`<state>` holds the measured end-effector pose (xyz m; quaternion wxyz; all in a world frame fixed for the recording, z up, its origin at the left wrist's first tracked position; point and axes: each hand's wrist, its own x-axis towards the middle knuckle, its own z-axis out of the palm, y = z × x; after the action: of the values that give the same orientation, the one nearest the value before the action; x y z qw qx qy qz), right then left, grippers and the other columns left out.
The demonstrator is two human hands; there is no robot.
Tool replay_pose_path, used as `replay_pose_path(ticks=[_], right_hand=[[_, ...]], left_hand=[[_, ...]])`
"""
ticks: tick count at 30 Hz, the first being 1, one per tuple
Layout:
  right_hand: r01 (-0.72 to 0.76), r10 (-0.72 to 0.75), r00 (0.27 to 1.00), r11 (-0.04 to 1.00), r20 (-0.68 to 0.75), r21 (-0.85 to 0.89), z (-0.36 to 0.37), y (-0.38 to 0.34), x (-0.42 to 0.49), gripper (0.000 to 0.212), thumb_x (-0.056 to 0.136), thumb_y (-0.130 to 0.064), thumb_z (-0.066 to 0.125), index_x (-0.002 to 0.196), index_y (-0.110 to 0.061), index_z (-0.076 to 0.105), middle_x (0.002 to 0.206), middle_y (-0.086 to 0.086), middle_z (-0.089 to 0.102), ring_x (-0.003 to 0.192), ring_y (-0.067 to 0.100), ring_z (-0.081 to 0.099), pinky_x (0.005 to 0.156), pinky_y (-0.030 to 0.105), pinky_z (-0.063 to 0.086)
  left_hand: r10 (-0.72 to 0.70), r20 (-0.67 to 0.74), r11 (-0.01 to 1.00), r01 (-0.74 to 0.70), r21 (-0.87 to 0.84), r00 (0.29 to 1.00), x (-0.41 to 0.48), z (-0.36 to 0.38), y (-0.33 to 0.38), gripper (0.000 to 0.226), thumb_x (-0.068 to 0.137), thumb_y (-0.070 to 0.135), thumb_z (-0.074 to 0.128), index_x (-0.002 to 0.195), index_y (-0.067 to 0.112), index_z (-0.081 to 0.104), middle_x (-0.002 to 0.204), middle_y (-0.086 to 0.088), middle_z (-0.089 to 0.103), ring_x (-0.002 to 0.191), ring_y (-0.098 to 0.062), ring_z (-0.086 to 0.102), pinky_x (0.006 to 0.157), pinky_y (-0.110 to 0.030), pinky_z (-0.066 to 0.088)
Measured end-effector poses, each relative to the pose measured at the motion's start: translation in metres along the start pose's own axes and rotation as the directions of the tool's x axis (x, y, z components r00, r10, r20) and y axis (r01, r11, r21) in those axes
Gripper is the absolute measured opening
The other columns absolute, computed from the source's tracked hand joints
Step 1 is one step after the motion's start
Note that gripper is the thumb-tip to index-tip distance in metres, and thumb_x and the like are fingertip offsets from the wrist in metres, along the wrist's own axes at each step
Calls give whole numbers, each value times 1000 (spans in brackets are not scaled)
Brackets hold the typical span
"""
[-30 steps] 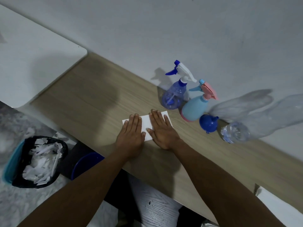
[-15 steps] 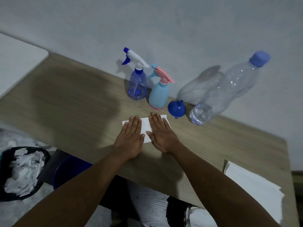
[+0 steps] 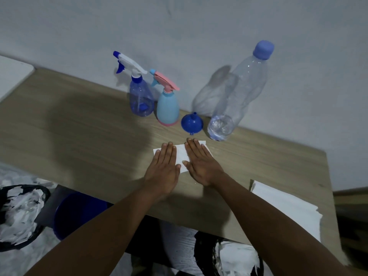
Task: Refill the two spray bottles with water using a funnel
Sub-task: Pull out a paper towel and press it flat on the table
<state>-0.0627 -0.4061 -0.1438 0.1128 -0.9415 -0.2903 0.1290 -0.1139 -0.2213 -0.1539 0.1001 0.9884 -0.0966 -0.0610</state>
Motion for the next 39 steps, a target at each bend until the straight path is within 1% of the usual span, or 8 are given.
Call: replay_pose_path(ticks=[7, 12, 18, 22, 27, 31, 36, 39], right_hand=[[-120, 120, 993, 993, -23, 8, 1, 31, -46, 67, 107, -44, 22, 159, -9, -1, 168, 7, -6, 154, 20, -12, 126, 40, -4], [-260, 261, 965, 965, -26, 36, 6, 39, -81, 68, 106, -45, 19, 159, -10, -4, 168, 7, -9, 154, 22, -14, 125, 43, -7], [-377, 383, 922, 921, -49, 102, 17, 19, -114, 67, 106, -44, 18, 159, -10, -5, 167, 7, -11, 154, 22, -16, 126, 46, -4], [-424, 429, 903, 900, -36, 99, 27, 1, -134, 68, 105, -44, 14, 158, -8, -8, 167, 8, -15, 153, 24, -18, 125, 47, -4], [-436, 440, 897, 896, -33, 82, 39, -22, -157, 68, 105, -43, 13, 158, -7, -9, 166, 10, -16, 153, 25, -19, 125, 45, -9], [-424, 427, 904, 903, -36, 71, 47, -38, -171, 71, 101, -47, 5, 158, -7, -8, 166, 10, -16, 153, 26, -19, 125, 48, -6], [-348, 349, 937, 936, -27, 55, 53, -60, -180, 77, 97, -54, -10, 157, -6, -10, 164, 9, -21, 152, 26, -22, 125, 48, -8], [-289, 290, 956, 957, -51, 24, 58, -71, -176, 78, 98, -54, -11, 158, -4, -2, 166, 11, -13, 153, 29, -14, 122, 49, -4]], left_hand=[[121, 74, 992, -123, 15, 990, 12, 5, 42, 75, 94, 44, -2, 155, 0, 1, 164, -16, -3, 153, -30, -3, 121, -40, -7], [210, 120, 976, -216, 38, 970, 13, 7, 71, 77, 90, 46, -11, 154, 3, -7, 164, -13, -11, 152, -26, -12, 122, -39, -9], [295, 206, 945, -317, 83, 933, 0, 4, 81, 64, 105, 40, 11, 154, 6, -12, 164, -10, -18, 150, -23, -20, 124, -40, -7], [337, 218, 927, -363, 95, 916, -18, 6, 83, 77, 89, 47, -12, 154, 6, -12, 163, -9, -19, 145, -18, -27, 120, -36, -14], [375, 190, 916, -395, 76, 907, -48, 9, 82, 75, 94, 46, -4, 155, 4, -2, 164, -11, -10, 150, -23, -16, 122, -36, -11], [387, 144, 910, -402, 99, 911, -73, 13, 75, 67, 102, 41, 17, 154, 0, 16, 164, -15, 11, 152, -29, 6, 119, -40, 5], [351, 120, 926, -363, 98, 929, -104, 13, 64, 65, 102, 39, 27, 152, -1, 24, 162, -16, 20, 151, -29, 15, 118, -40, 10], [315, 106, 944, -323, 74, 943, -121, 12, 54, 63, 102, 38, 30, 152, 0, 25, 162, -15, 21, 151, -28, 16, 118, -40, 11]])
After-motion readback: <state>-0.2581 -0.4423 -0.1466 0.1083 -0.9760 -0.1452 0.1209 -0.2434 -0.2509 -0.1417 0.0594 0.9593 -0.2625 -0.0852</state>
